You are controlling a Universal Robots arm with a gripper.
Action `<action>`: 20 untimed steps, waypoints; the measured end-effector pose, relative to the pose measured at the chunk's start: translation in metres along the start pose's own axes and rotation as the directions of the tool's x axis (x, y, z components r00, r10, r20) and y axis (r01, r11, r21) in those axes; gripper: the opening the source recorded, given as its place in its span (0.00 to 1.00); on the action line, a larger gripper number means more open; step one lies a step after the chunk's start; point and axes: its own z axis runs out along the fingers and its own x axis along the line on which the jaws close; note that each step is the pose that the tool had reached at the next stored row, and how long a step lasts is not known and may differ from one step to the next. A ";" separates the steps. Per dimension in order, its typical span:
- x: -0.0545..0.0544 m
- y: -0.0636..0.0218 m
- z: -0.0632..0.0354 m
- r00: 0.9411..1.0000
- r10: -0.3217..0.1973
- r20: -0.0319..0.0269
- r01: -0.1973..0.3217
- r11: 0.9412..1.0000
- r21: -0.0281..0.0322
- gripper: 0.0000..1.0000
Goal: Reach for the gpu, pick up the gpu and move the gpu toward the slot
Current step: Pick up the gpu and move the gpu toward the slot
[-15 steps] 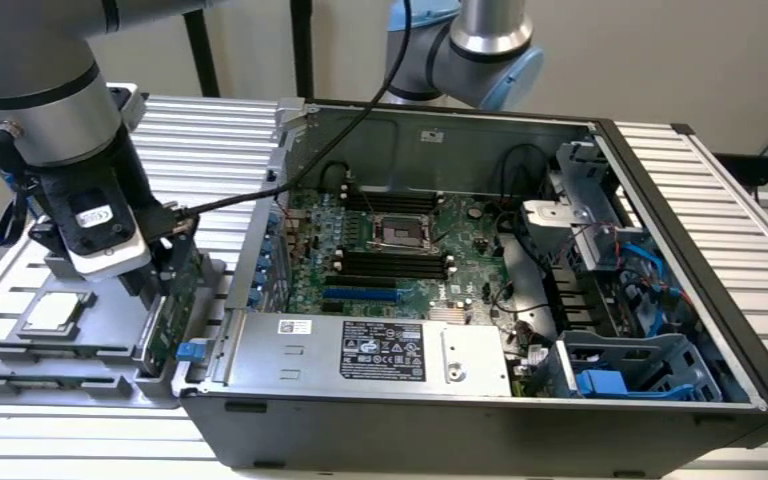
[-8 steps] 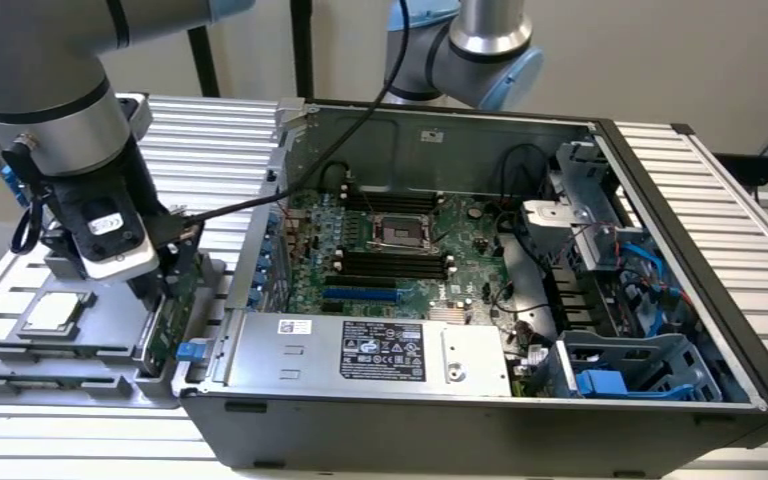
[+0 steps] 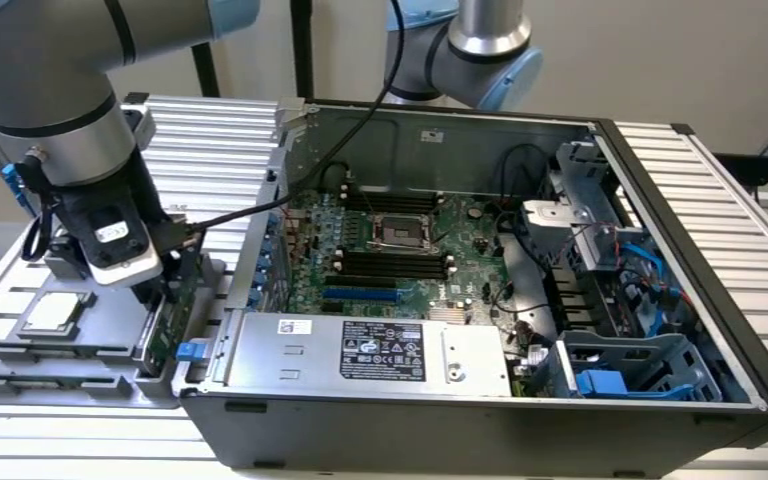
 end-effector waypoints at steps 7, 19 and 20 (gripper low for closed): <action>0.000 0.0042 0.0056 1.000 -0.001 0.000 0.001 1.000 0.016 0.36; 0.000 0.0043 0.0082 1.000 -0.002 0.000 0.002 1.000 0.025 0.26; 0.000 0.0043 0.0083 1.000 -0.002 0.000 0.002 1.000 0.025 0.26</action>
